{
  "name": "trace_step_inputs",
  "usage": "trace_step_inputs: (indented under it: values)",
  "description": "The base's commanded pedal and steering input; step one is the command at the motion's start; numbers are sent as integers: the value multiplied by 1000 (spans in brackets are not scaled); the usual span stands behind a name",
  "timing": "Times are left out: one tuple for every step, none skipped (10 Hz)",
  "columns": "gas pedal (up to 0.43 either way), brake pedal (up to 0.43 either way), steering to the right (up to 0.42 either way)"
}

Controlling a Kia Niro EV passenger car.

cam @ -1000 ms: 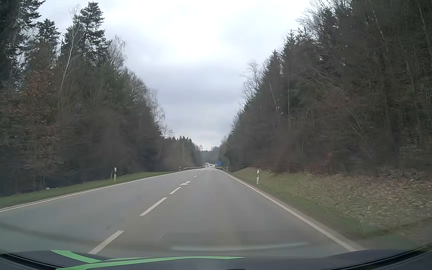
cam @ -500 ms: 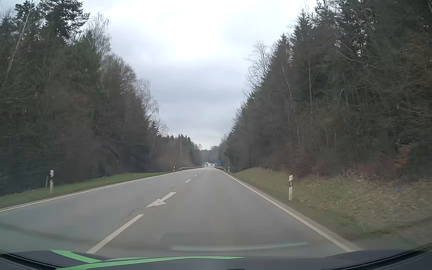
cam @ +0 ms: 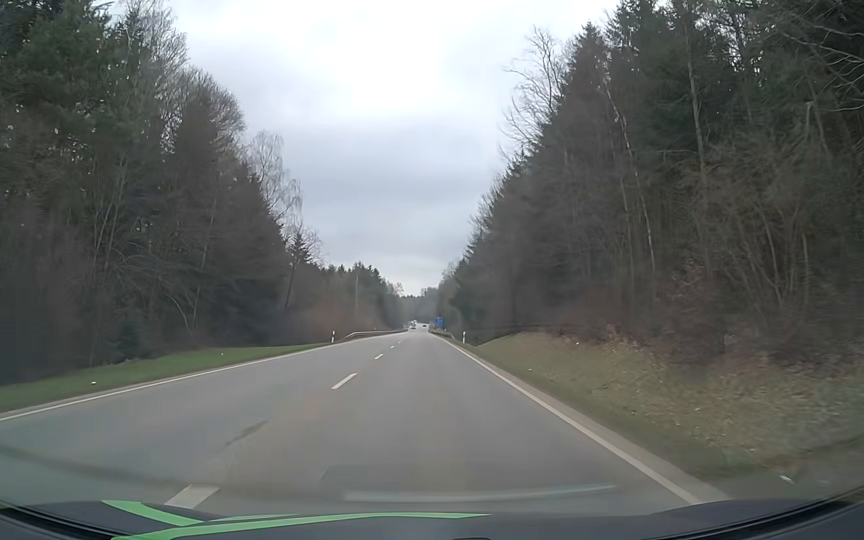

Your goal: Follow the waypoints while adhering to traffic rules and regulations

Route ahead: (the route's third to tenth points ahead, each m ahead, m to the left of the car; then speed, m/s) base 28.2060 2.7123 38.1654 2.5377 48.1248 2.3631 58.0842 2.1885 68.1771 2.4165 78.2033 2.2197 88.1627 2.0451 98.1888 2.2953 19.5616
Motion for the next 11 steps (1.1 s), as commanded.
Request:
trace_step_inputs:
  values:
    - [339, 0, 0]
    - [339, 0, 0]
    - [339, 0, 0]
    - [339, 0, 0]
    - [339, 0, 0]
    - [331, 0, 0]
    - [331, 0, 0]
    - [331, 0, 0]
    - [319, 0, 0]
    - [319, 0, 0]
    - [319, 0, 0]
